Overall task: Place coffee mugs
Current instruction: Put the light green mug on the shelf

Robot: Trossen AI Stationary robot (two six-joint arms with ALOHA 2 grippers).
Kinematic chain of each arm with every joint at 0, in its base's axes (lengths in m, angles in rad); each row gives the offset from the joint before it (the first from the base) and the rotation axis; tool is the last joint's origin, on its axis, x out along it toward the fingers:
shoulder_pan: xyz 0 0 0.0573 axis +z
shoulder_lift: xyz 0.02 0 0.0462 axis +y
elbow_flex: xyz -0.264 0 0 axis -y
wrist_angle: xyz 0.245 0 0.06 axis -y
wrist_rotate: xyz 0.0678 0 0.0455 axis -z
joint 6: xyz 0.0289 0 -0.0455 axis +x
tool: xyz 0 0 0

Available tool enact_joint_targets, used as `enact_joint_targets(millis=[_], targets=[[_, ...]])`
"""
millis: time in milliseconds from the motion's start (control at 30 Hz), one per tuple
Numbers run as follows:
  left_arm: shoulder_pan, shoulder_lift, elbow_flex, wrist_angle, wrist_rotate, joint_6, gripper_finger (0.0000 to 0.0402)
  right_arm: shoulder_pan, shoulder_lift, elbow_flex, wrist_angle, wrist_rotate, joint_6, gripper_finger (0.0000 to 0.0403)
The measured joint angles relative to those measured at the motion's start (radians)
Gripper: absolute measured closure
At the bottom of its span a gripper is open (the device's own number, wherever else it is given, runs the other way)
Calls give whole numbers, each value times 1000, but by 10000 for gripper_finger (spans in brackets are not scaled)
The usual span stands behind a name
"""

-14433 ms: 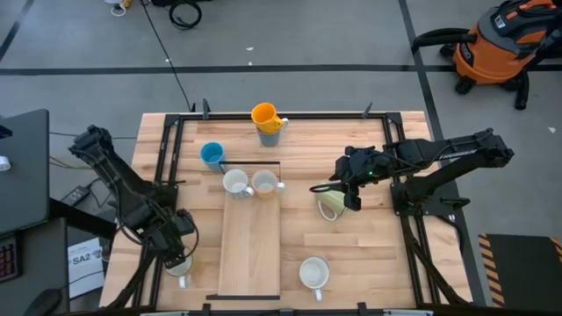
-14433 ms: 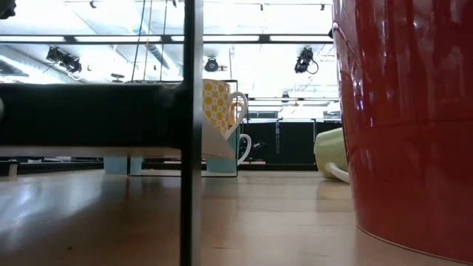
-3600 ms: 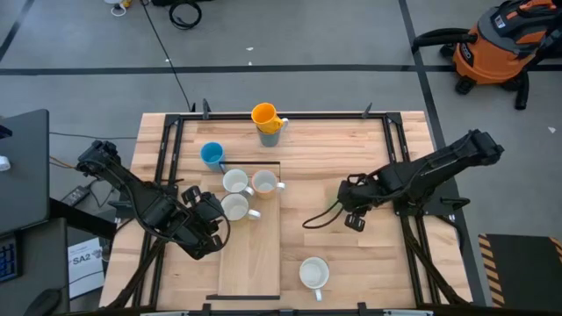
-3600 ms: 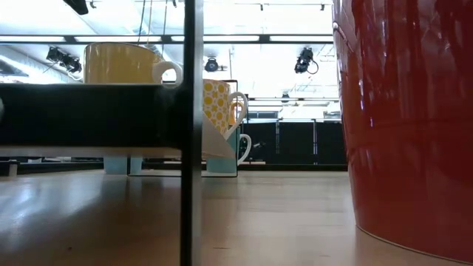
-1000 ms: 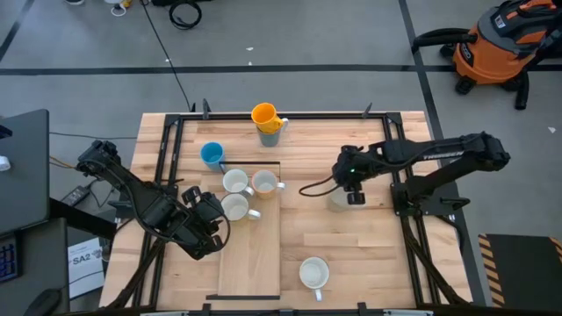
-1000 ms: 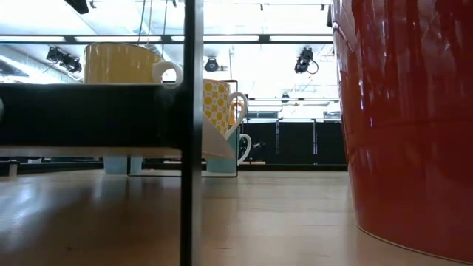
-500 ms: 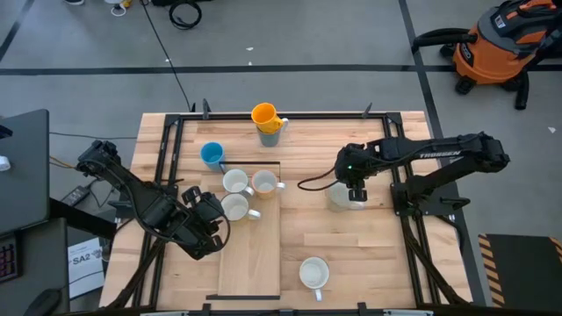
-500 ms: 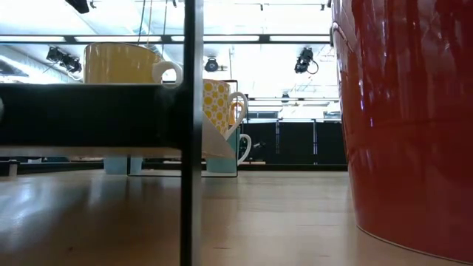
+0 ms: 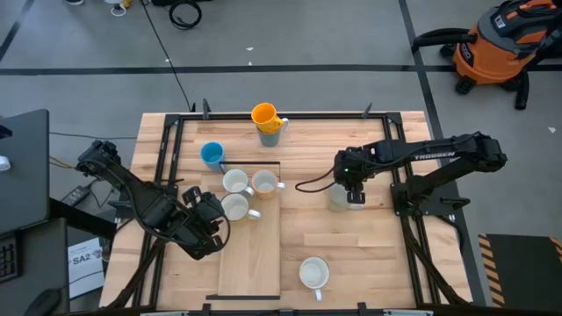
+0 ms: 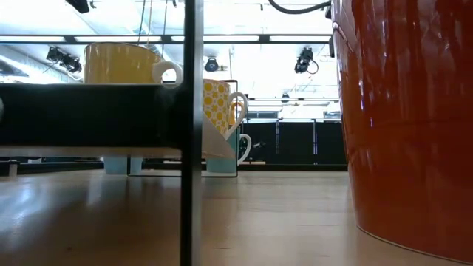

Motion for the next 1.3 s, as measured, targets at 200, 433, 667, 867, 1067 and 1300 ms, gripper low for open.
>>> enact_joint_targets(millis=[200, 433, 667, 867, 1067, 1300], targets=[[0, 0, 0, 0, 0, 0, 285, 0, 25, -16, 17, -4, 6, 246], [0, 0, 0, 1, 0, 0, 285, 0, 77, -41, 30, -5, 37, 254], [0, 0, 0, 6, 0, 0, 285, 0, 117, -41, 39, -11, 101, 326], [0, 0, 0, 6, 0, -1, 285, 1, 125, -38, 53, -76, 170, 369], [0, 0, 0, 9, 0, -1, 285, 23, 131, -12, 54, -112, 316, 364], [0, 0, 0, 10, 0, -1, 285, 76, 130, 54, 74, -133, 487, 366]])
